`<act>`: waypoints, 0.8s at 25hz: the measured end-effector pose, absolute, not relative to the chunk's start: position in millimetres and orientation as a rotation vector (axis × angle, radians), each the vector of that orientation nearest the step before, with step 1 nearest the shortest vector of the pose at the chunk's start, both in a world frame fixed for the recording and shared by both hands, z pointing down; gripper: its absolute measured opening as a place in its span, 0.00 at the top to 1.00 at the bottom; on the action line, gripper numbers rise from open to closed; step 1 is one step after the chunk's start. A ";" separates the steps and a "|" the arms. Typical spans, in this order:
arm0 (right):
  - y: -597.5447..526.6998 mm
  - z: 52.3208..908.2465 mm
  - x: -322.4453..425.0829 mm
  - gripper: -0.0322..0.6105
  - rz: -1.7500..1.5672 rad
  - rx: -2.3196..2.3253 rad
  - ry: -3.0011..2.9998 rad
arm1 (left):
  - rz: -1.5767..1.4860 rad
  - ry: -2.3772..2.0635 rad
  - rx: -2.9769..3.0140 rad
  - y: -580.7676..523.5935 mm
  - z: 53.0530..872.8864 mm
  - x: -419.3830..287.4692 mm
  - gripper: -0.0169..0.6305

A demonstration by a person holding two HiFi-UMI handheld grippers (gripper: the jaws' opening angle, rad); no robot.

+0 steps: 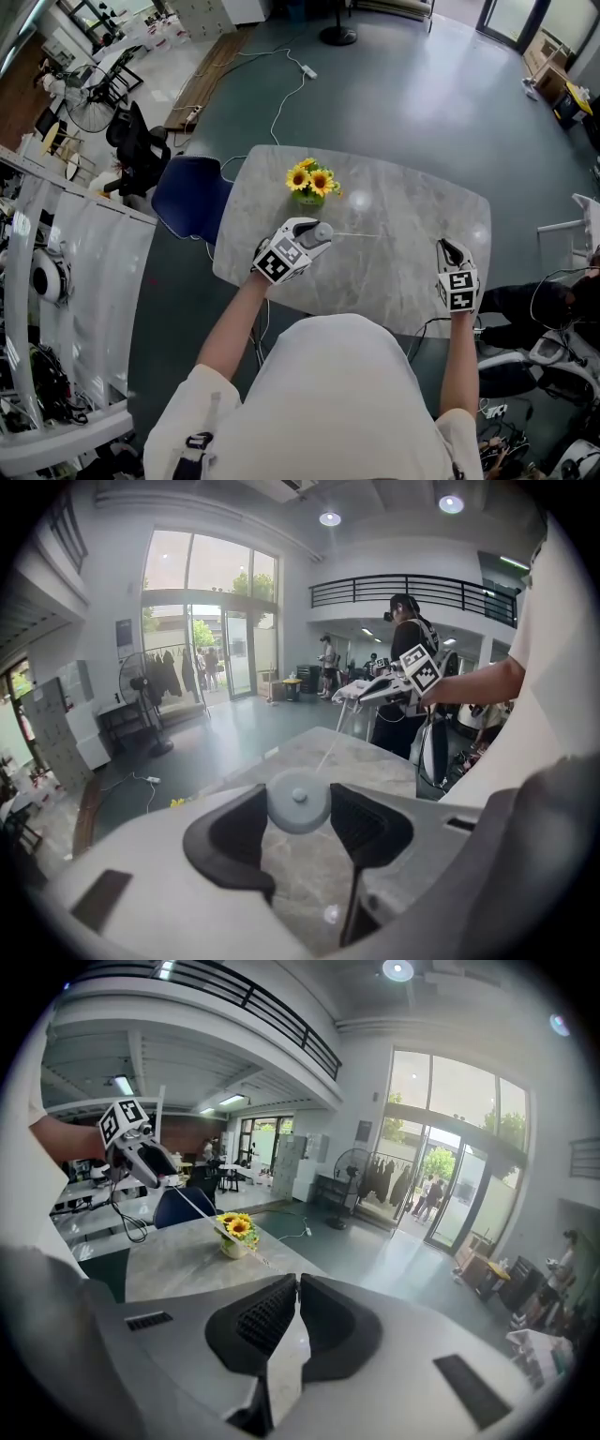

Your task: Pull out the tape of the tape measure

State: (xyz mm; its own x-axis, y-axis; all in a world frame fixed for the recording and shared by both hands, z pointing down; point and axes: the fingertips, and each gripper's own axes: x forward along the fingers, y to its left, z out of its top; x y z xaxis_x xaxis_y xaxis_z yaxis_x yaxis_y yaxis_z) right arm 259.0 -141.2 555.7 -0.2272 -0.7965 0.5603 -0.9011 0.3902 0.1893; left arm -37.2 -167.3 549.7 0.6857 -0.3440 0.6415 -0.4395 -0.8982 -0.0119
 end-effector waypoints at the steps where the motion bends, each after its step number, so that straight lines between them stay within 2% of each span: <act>1: -141.1 555.9 257.8 0.89 0.235 1.449 -2.073 | 1.003 -0.641 2.752 -166.8 550.0 -37.0 0.64; 20: -131.8 582.6 236.3 0.89 0.282 1.380 -2.105 | 0.994 -0.618 2.709 -157.0 569.0 -24.7 0.64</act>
State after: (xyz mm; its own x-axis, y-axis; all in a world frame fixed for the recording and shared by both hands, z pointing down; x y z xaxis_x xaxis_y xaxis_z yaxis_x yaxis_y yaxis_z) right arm 236.3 -131.8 582.6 -0.2799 -0.7603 0.5861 -0.8879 0.4372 0.1431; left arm -24.7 -157.0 569.0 0.6884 -0.3170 0.6524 -0.4446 -0.8951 0.0342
